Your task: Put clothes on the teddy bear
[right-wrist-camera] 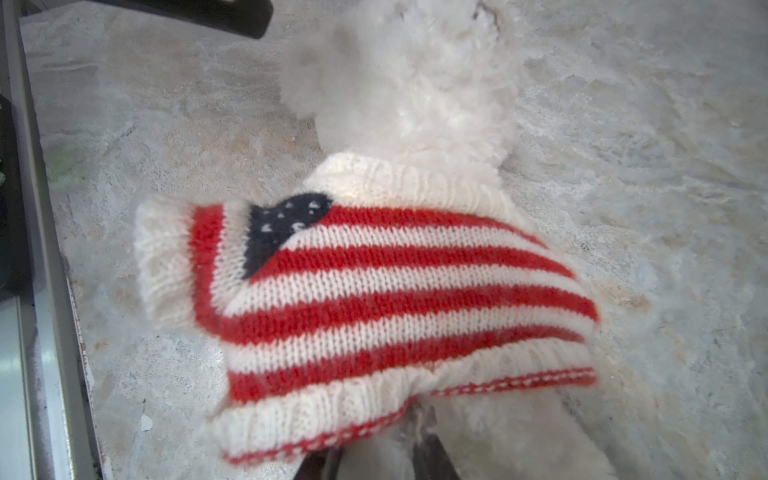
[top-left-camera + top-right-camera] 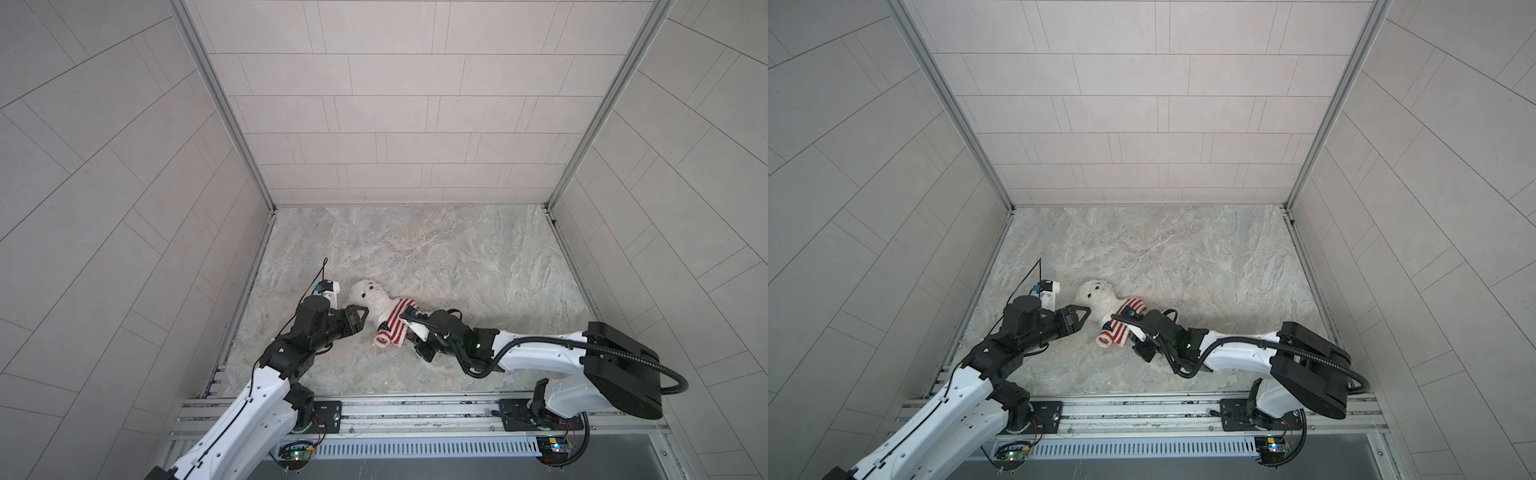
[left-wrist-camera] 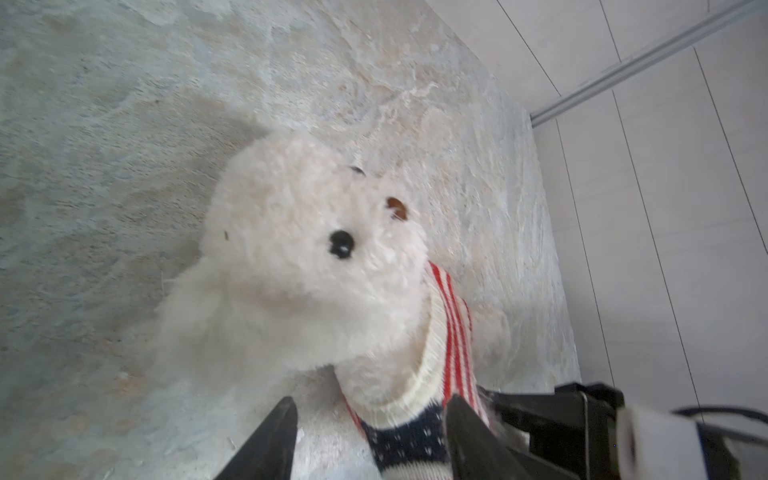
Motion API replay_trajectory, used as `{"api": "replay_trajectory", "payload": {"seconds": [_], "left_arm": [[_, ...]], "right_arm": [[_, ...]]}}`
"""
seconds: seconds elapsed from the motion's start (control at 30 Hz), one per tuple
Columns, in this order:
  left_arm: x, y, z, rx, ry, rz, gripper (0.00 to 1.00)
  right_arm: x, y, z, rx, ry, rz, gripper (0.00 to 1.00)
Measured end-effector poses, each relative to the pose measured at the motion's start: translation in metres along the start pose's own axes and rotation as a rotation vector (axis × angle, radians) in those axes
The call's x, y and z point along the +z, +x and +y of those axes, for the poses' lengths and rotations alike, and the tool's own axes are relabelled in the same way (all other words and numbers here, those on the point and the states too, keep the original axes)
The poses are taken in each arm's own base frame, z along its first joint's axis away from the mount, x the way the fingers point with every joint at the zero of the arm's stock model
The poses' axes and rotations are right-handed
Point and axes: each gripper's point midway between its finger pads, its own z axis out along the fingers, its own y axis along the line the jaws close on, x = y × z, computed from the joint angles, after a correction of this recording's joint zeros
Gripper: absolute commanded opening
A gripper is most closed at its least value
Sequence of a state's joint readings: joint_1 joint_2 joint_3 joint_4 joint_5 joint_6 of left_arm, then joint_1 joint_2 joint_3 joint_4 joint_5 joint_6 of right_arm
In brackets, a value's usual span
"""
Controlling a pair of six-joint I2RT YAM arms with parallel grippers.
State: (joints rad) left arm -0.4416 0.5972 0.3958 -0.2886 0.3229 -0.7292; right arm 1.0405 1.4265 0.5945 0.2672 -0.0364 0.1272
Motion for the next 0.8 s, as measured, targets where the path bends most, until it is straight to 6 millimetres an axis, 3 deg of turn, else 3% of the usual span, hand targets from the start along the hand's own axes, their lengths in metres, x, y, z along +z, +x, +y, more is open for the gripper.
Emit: {"api": "replay_trajectory", "payload": {"seconds": [0.13, 0.37, 0.43, 0.6, 0.8], "left_arm": [[-0.01, 0.026, -0.011, 0.015, 0.074, 0.041, 0.69], [-0.005, 0.079, -0.009, 0.005, 0.113, 0.194, 0.48], [-0.006, 0.084, -0.012, 0.013, 0.121, 0.214, 0.38], [0.0, 0.087, -0.01, -0.011, 0.108, 0.222, 0.27], [0.01, 0.086, -0.004, -0.017, 0.071, 0.219, 0.22]], "right_arm": [[0.005, 0.003, 0.0, 0.019, 0.001, 0.004, 0.18], [0.012, 0.004, 0.0, 0.054, 0.001, -0.001, 0.06], [0.014, 0.005, 0.001, 0.062, 0.001, -0.001, 0.05], [0.016, 0.004, 0.0, 0.075, 0.0, -0.009, 0.04], [0.017, 0.001, 0.0, 0.091, -0.004, -0.019, 0.03]]}}
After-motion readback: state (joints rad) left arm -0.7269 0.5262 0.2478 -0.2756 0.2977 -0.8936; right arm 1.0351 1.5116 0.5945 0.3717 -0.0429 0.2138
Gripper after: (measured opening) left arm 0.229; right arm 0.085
